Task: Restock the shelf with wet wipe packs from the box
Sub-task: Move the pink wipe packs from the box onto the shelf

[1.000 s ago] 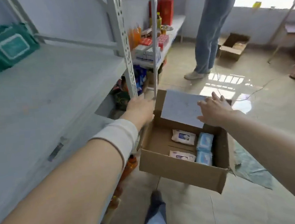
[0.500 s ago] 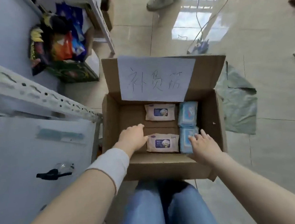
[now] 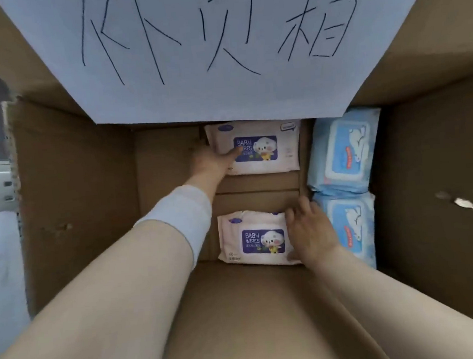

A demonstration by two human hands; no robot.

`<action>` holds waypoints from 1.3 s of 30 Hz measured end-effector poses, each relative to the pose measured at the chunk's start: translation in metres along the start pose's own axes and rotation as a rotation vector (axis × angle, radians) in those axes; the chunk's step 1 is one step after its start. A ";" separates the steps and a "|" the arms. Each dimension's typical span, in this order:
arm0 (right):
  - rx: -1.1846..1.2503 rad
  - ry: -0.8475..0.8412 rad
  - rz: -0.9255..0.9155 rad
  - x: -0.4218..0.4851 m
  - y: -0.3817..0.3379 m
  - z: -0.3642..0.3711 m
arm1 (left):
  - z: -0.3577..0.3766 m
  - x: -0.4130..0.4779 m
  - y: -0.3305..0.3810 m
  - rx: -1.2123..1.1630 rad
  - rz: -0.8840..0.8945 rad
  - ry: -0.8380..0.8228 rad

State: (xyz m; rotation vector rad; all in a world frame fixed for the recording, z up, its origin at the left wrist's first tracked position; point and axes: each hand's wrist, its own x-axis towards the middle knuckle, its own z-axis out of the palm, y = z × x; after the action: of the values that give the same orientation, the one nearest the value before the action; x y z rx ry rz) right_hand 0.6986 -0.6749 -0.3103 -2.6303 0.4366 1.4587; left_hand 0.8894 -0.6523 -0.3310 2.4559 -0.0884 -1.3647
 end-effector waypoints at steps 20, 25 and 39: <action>1.992 -0.227 0.393 0.012 -0.017 0.010 | -0.026 0.014 -0.032 -0.599 -0.039 -0.303; 1.924 -0.178 0.382 0.024 -0.033 0.014 | -0.042 0.022 -0.058 -0.622 -0.098 -0.265; 1.992 -0.186 0.450 0.014 -0.025 0.005 | -0.074 0.013 -0.061 -0.591 -0.054 -0.278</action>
State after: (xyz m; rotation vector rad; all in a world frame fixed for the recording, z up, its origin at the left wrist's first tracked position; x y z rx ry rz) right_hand 0.7089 -0.6526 -0.3262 -0.7717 1.4235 0.4653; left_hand 0.9516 -0.5784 -0.3252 1.7895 0.2792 -1.4856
